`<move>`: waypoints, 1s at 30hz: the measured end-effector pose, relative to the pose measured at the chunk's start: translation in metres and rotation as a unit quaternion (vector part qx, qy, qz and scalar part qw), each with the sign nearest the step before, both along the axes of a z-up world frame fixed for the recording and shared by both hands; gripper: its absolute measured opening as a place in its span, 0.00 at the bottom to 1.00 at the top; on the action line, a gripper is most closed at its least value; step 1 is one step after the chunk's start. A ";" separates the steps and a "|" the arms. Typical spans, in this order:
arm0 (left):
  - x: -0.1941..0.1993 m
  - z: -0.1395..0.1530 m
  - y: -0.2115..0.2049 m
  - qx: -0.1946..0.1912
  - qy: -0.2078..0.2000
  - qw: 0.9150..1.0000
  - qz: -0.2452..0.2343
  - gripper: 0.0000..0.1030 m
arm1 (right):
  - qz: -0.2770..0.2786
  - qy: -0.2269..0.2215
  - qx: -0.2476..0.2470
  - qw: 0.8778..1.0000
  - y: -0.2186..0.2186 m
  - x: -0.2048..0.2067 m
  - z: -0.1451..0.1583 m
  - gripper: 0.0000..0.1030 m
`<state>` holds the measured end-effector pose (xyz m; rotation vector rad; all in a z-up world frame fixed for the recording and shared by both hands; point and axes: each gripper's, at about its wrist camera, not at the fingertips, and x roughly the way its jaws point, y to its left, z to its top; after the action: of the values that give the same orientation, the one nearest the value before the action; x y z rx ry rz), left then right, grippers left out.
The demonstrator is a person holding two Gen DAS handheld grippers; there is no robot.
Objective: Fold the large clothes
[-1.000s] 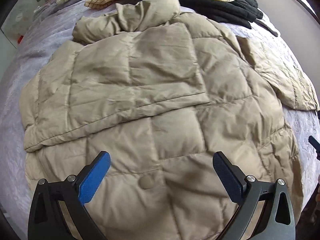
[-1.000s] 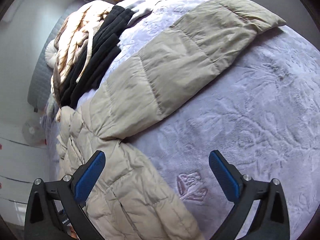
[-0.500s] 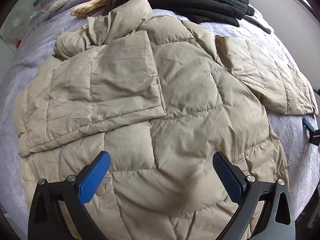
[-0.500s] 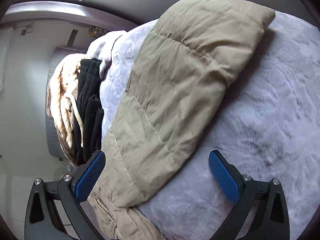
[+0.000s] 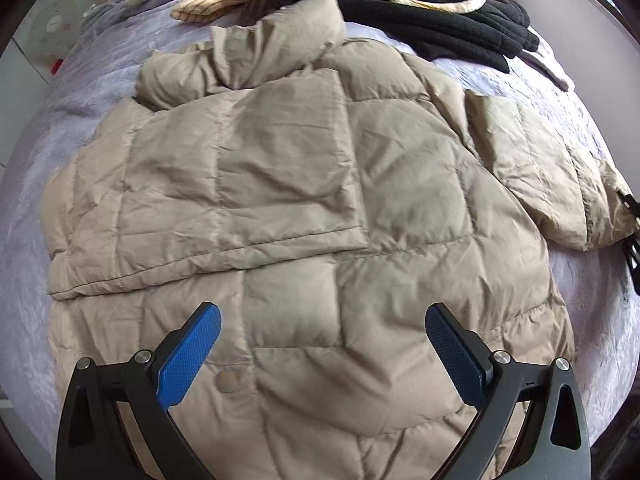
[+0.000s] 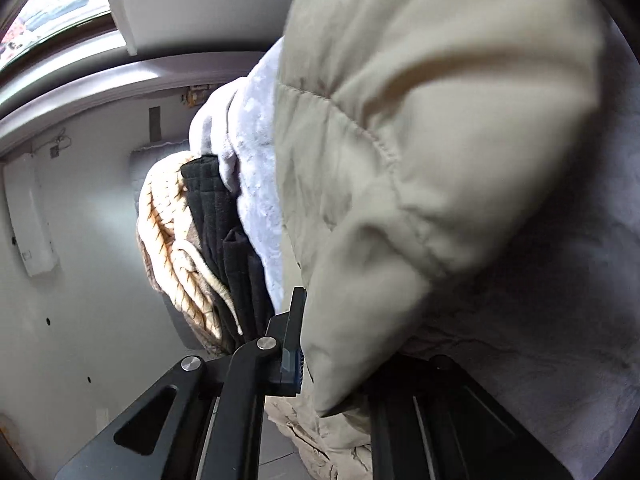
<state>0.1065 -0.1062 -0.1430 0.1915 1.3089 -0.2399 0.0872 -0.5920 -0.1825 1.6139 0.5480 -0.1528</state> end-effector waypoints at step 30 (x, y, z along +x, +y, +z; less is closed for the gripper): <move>0.019 -0.012 0.191 -0.003 -0.032 0.989 0.145 0.99 | 0.443 0.023 -0.376 0.813 0.404 0.194 0.022 0.10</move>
<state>0.1252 0.0846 -0.1550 0.0030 1.2544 0.0101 0.2814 -0.1883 -0.1601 0.4751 1.0670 0.2730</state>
